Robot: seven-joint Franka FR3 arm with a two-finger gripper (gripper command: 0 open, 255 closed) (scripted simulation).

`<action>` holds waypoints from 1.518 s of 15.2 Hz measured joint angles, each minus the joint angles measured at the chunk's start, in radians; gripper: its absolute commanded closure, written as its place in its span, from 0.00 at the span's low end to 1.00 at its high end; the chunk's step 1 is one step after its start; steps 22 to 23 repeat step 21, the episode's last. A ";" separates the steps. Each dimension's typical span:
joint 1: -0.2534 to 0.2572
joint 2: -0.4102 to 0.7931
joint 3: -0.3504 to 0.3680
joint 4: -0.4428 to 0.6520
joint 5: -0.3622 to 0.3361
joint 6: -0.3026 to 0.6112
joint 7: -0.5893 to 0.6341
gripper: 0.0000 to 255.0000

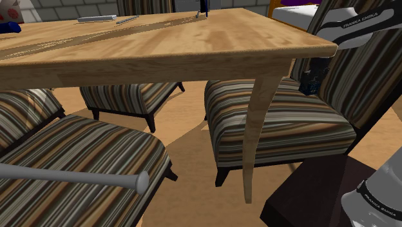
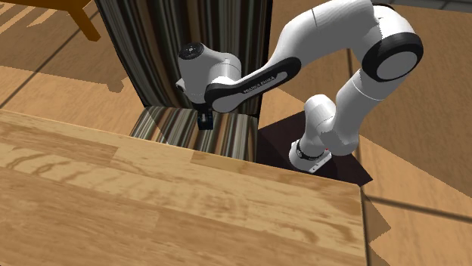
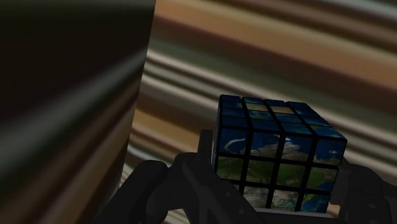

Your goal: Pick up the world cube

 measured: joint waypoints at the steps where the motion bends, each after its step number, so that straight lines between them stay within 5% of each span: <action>1: 0.000 0.000 0.000 0.000 0.000 0.000 0.000 1.00; 23: 0.001 -0.054 0.019 0.146 -0.007 -0.201 0.007 1.00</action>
